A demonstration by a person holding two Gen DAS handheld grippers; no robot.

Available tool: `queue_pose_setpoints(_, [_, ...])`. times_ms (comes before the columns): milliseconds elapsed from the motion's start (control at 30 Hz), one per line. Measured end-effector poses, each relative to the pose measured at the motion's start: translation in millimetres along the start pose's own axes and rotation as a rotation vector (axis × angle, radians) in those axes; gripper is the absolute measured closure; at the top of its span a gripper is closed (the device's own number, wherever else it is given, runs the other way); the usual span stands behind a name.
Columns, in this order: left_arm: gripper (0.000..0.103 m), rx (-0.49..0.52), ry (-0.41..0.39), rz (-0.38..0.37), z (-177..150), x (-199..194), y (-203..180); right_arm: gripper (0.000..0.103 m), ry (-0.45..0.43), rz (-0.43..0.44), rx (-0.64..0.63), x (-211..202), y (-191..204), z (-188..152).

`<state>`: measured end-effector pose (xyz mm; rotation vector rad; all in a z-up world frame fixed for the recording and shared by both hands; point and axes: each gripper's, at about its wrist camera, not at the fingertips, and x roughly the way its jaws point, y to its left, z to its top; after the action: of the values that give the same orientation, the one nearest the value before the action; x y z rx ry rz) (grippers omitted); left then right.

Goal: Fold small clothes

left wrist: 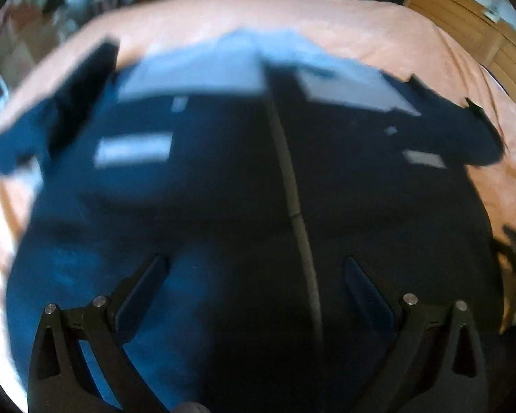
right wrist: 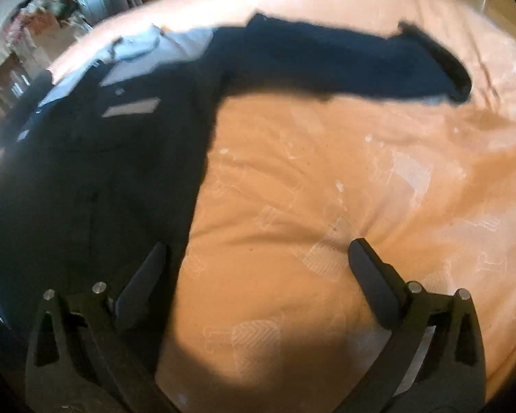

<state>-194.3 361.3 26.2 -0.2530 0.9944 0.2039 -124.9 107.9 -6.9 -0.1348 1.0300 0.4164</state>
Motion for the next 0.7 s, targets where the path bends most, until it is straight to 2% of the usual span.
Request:
queue_pose_setpoints(100, [0.000,-0.019,-0.013,-0.015,-2.6,2.8,1.9,0.000,-0.029,0.055,0.096,-10.3,-15.2,-10.1])
queue_pose_setpoints(233, [0.000,-0.073,-0.057,-0.078,-18.4,6.9,17.0,0.002,0.025,0.072,0.028,-20.5,-24.3,-0.7])
queue_pose_setpoints(300, [0.000,-0.068,-0.073,-0.080,-20.4,11.1,17.5,0.003,-0.045,0.058,0.030,-44.5,-33.1,17.0])
queue_pose_setpoints(400, [0.000,-0.059,-0.106,-0.079,-23.9,12.6,16.2,0.001,-0.227,-0.006,0.035,-79.9,-68.8,67.2])
queue_pose_setpoints(500, [0.000,-0.063,-0.115,-0.088,-22.0,18.8,19.5,0.000,-0.304,-0.053,0.059,-75.9,-99.1,112.0])
queue_pose_setpoints(567, [0.000,-0.063,-0.118,-0.090,-21.7,21.8,18.9,0.000,-0.262,-0.156,0.049,-44.9,-134.0,151.3])
queue_pose_setpoints(633, [0.000,-0.062,-0.121,-0.092,-21.5,22.2,18.7,0.002,-0.200,-0.235,0.034,-9.8,-161.9,174.4])
queue_pose_setpoints(700, [0.000,-0.062,-0.123,-0.092,-21.9,22.2,18.3,0.004,-0.114,-0.257,0.028,18.9,-187.1,180.1])
